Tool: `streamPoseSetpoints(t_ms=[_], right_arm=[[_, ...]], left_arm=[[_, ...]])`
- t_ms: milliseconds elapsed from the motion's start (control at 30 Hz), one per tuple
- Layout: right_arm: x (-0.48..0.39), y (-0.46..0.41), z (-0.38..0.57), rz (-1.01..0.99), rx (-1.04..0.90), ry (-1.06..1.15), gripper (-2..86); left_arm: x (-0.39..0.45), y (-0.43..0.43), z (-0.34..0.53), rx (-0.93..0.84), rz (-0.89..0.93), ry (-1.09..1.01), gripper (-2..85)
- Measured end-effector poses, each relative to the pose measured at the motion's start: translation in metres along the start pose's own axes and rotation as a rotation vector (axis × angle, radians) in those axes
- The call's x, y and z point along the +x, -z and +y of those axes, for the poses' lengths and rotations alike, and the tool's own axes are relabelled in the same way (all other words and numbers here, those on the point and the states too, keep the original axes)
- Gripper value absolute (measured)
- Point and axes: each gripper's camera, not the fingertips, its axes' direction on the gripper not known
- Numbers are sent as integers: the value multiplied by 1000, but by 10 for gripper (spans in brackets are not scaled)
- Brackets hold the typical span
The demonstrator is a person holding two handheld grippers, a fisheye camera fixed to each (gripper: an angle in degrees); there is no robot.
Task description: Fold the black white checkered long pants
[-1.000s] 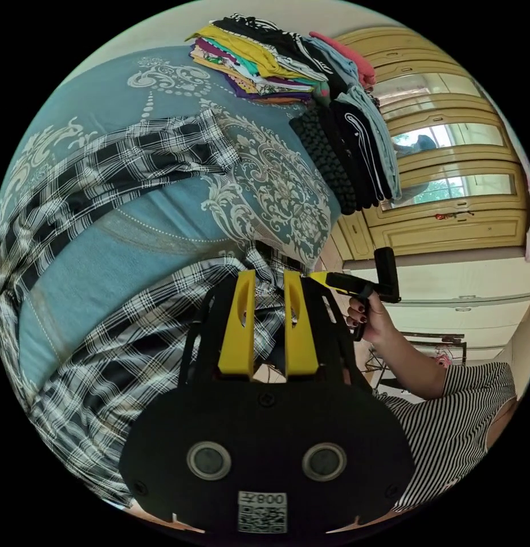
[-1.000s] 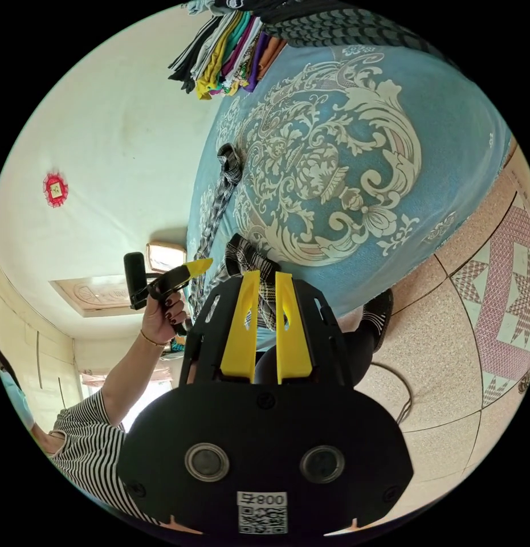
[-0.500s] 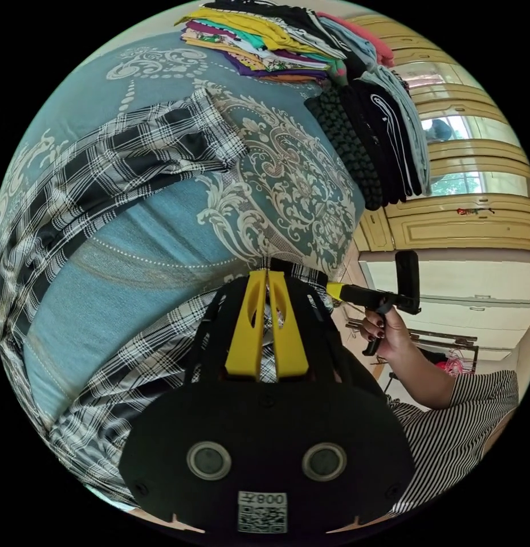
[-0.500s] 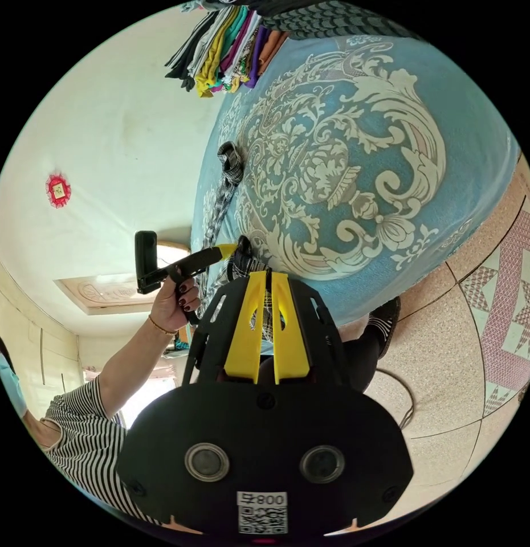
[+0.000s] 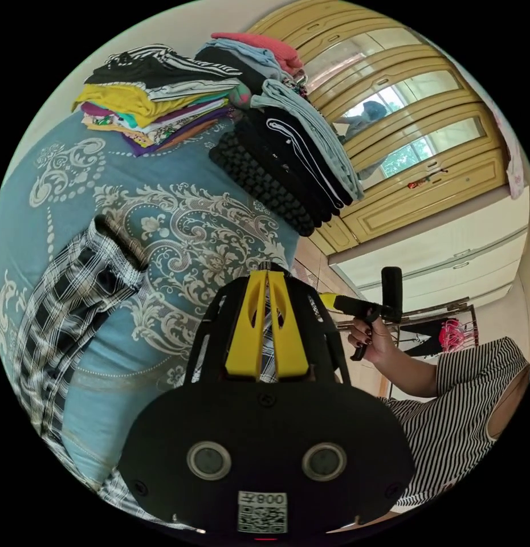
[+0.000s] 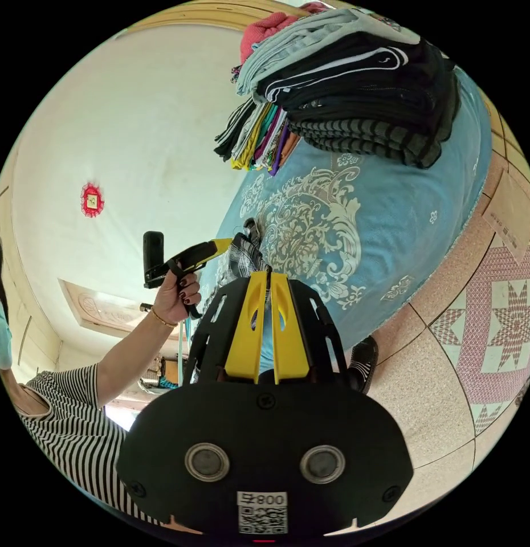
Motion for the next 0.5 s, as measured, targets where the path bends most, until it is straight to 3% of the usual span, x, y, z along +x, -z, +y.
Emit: streamPoseSetpoints(t_ms=[300, 500], right_arm=[[36, -4, 23, 23, -13, -132, 8], [39, -13, 24, 42, -34, -142, 8]], left_arm=[[-28, -107, -8, -142, -77, 9, 2], [-47, -137, -3, -142, -131, 39, 2]])
